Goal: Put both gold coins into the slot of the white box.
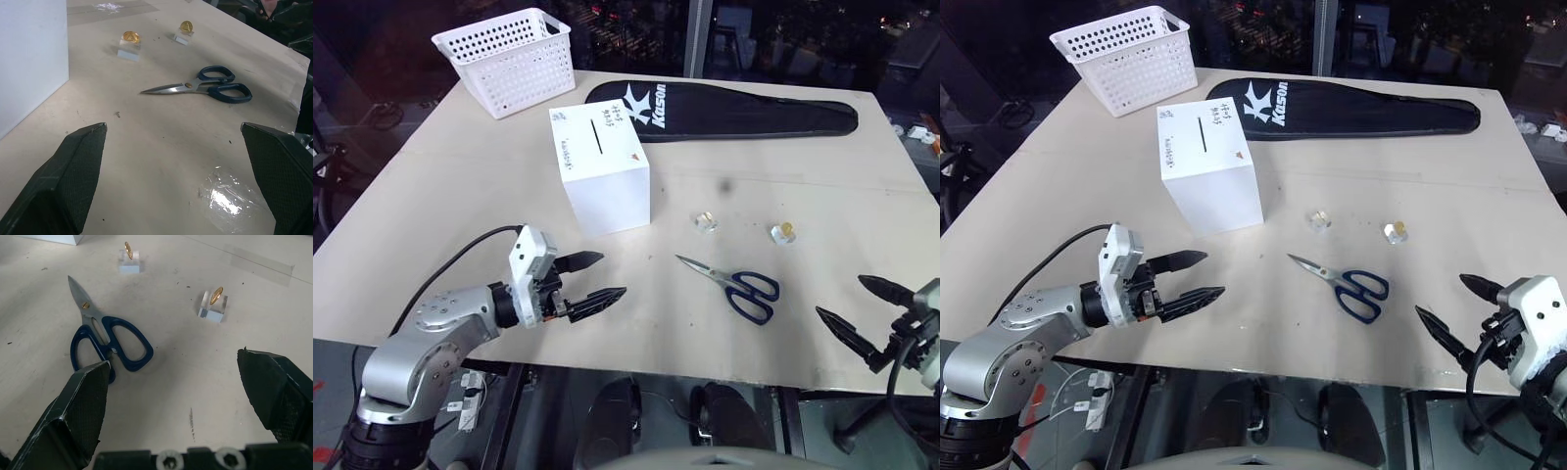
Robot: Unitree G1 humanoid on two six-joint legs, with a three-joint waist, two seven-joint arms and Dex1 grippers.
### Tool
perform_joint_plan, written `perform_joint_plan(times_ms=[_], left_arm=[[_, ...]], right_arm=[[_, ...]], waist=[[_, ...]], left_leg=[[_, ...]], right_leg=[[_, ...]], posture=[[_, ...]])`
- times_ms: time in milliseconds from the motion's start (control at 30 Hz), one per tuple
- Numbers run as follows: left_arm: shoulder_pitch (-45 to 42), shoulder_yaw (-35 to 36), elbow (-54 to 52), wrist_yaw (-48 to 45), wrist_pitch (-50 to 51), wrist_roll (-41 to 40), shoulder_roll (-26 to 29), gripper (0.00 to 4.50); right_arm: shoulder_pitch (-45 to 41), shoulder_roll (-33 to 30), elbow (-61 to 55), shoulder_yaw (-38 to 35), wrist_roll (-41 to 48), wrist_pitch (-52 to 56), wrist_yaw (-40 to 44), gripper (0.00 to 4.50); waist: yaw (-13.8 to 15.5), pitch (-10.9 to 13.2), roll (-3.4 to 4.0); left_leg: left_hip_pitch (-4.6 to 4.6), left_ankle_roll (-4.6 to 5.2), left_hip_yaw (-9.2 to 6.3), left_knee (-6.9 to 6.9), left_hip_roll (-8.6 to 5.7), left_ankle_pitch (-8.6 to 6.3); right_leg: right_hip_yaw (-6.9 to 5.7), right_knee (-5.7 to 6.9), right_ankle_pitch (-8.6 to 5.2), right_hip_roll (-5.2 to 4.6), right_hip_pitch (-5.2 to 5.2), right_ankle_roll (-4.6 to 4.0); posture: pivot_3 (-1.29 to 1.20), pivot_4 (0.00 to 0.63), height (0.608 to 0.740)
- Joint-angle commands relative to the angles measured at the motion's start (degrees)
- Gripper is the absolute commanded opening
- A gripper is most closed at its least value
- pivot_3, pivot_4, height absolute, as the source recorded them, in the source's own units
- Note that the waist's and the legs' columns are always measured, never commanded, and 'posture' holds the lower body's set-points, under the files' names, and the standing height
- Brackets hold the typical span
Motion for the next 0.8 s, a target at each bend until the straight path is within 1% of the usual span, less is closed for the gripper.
perform_joint_plan(times_ms=[33,67,100,133,200,233,267,333,433,500,533,567,800], left_arm=[[-3.58,-0.42,-1.36,-1.06,-1.43,-0.53,0.44,4.48],[-6.38,-1.78,-2.16,-0.99,-1.34,-0.88,0.04,4.48],[-8.51,-3.15,-2.82,-1.14,-1.45,-0.59,-0.03,4.48],[-10.05,-4.34,-3.45,-1.67,-1.73,-0.35,-0.02,4.48],[-11.65,-5.63,-4.52,-1.35,-1.21,-0.69,-0.44,4.48],[-12.27,-6.25,-5.01,-1.13,-1.10,-0.60,-0.57,4.50],[-12.70,-6.80,-5.49,-0.90,-0.98,-0.60,-0.65,4.50],[-13.43,-7.75,-6.24,-0.23,-0.69,-0.75,-0.92,4.50],[-14.43,-8.95,-6.27,0.51,-1.00,-0.12,-1.28,4.50],[-14.60,-9.14,-6.04,0.76,-1.08,-0.13,-1.31,4.50],[-14.52,-9.12,-6.01,0.79,-1.15,-0.12,-1.29,4.50],[-14.29,-8.98,-6.04,0.86,-1.21,-0.14,-1.27,4.50],[-11.51,-8.44,-6.40,0.71,-2.78,0.69,-1.01,4.50]], right_arm=[[-7.58,-1.23,1.39,2.79,0.17,5.18,-5.73,4.50],[-14.60,-1.76,3.23,7.19,-0.87,10.22,-10.24,4.50],[-20.51,-2.10,5.01,10.65,-1.78,14.84,-13.88,4.50],[-25.52,-1.98,7.15,13.31,-2.57,18.10,-16.40,4.50],[-31.73,-1.36,11.35,15.87,-3.28,21.91,-19.04,4.50],[-34.36,-1.18,13.19,16.94,-3.22,23.31,-19.78,3.98],[-36.51,-1.21,14.68,18.07,-3.32,24.10,-20.23,3.71],[-40.12,-1.85,17.53,20.85,-4.05,25.24,-20.51,2.85],[-45.07,-1.58,23.52,23.61,-5.62,25.96,-21.55,2.85],[-47.23,-1.26,26.32,24.22,-6.05,26.47,-22.12,2.41],[-47.79,-1.49,27.12,24.84,-6.39,26.21,-21.91,2.11],[-48.10,-1.76,27.36,25.55,-6.63,26.04,-21.57,1.60],[-49.36,-1.58,28.22,26.03,-6.98,27.16,-21.64,1.60]], waist=[[0.02,0.00,-0.01],[-0.50,-0.02,-0.23],[-0.72,0.05,-0.20],[-0.69,0.05,-0.14],[-0.45,-0.01,-0.05],[-0.28,-0.01,-0.04],[0.12,-0.01,-0.05],[0.42,0.00,-0.03],[0.57,0.00,-0.03],[0.64,0.00,-0.03],[0.70,0.00,-0.04],[0.79,0.00,-0.03],[0.84,0.00,-0.03]], left_leg=[[0.00,0.00,0.00,0.00,0.00,0.00],[0.02,0.06,0.00,-0.05,-0.01,0.03],[0.11,0.03,0.05,-0.01,0.03,0.03],[-0.06,-0.15,0.08,0.25,0.12,-0.07],[0.04,-0.14,0.14,0.25,0.07,-0.05],[0.07,-0.06,0.14,0.21,0.05,-0.01],[0.01,0.10,0.15,0.14,0.03,0.08],[-0.06,0.12,0.14,0.08,-0.02,0.08],[-0.25,0.12,0.15,0.07,-0.06,0.08],[-0.26,0.13,0.19,0.06,-0.07,0.07],[-0.26,0.14,0.21,0.06,-0.08,0.06],[-0.26,0.15,0.21,0.06,-0.08,0.06],[-0.20,0.17,0.31,0.07,-0.06,0.05]], right_leg=[[0.00,0.00,0.00,0.00,0.00,0.00],[0.00,-0.02,0.00,0.00,0.01,0.00],[-0.02,-0.02,0.02,0.02,0.04,0.00],[-0.16,-0.01,0.24,-0.02,-0.02,0.00],[-0.16,-0.01,0.33,-0.10,0.00,-0.01],[-0.17,-0.03,0.33,-0.10,0.04,-0.02],[-0.16,-0.03,0.33,-0.10,0.02,-0.04],[-0.18,-0.04,0.31,-0.04,-0.02,0.05],[-0.13,-0.05,0.34,0.24,-0.19,0.30],[-0.08,-0.06,0.31,0.27,-0.20,0.36],[-0.07,-0.05,0.31,0.27,-0.20,0.37],[-0.08,-0.06,0.31,0.28,-0.20,0.37],[-0.09,-0.04,0.32,0.30,-0.20,0.39]], posture=[[0.00,0.150,0.740],[0.00,0.150,0.740],[0.00,0.150,0.740],[0.00,0.150,0.740],[0.00,0.150,0.740],[0.00,0.150,0.740],[0.00,0.150,0.740],[0.00,0.150,0.740],[0.00,0.150,0.740],[0.00,0.150,0.740],[0.00,0.150,0.740],[0.00,0.150,0.740],[0.00,0.150,0.740]])
